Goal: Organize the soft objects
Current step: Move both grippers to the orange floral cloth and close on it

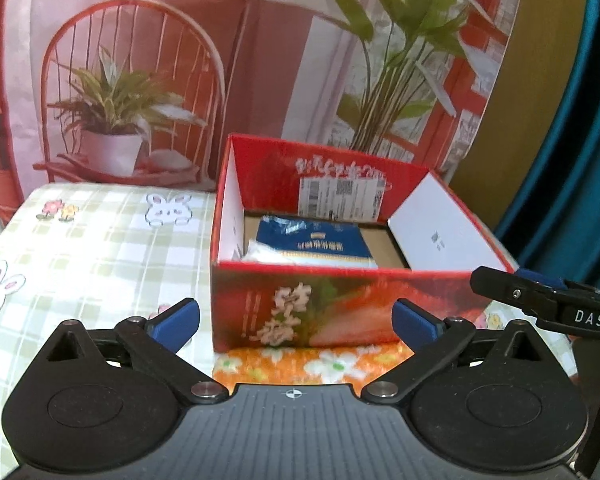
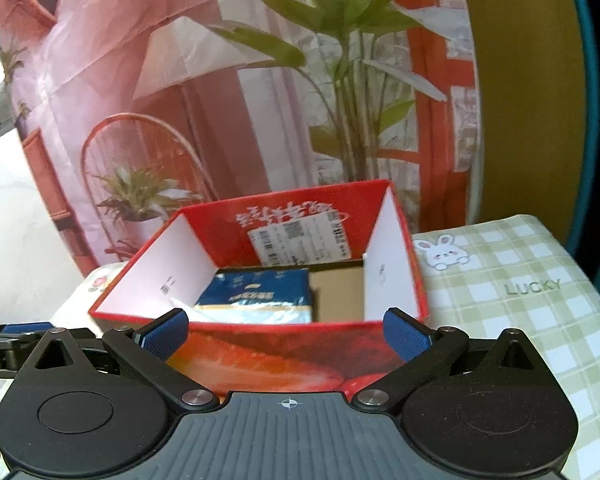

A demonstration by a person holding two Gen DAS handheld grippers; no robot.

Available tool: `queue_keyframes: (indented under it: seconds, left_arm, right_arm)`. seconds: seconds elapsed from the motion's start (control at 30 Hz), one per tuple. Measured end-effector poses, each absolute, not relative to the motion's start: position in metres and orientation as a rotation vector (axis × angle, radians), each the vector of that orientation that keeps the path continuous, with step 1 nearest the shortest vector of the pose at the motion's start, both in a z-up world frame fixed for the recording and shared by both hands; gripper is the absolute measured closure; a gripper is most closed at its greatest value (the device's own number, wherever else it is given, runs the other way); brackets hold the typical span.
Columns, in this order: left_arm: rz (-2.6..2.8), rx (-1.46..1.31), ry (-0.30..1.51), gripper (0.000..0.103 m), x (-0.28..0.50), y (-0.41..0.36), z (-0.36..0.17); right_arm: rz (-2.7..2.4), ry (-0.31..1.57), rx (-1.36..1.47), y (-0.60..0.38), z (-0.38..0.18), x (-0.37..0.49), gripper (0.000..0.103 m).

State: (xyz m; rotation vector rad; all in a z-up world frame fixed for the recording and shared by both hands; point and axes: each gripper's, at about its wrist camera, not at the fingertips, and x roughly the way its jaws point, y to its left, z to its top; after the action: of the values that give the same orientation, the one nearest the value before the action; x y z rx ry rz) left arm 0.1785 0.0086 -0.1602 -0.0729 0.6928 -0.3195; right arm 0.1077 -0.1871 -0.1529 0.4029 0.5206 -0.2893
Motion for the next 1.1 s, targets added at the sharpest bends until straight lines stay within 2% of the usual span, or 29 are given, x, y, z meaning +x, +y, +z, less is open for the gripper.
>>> queue_keyframes:
  seconds: [0.67, 0.8, 0.87, 0.97, 1.1]
  left_arm:
    - [-0.307, -0.135, 0.805, 0.0, 0.168, 0.023, -0.194]
    - [-0.32, -0.144, 0.813, 0.004, 0.169, 0.021, -0.196]
    - [-0.329, -0.162, 0.825, 0.009, 0.17, 0.022, -0.199]
    - [-0.333, -0.182, 0.837, 0.014, 0.172, 0.023, -0.202]
    - [-0.325, -0.211, 0.849, 0.022, 0.174, 0.028, -0.207]
  right_arm:
    - [-0.243, 0.676, 0.382, -0.161, -0.187, 0.107, 0.0]
    - [-0.234, 0.683, 0.361, -0.159, -0.189, 0.107, 0.001]
    - [-0.207, 0.688, 0.362, -0.158, -0.19, 0.107, 0.007]
    - [-0.166, 0.709, 0.344, -0.152, -0.193, 0.109, 0.022]
    - [-0.119, 0.741, 0.332, -0.144, -0.2, 0.113, 0.032]
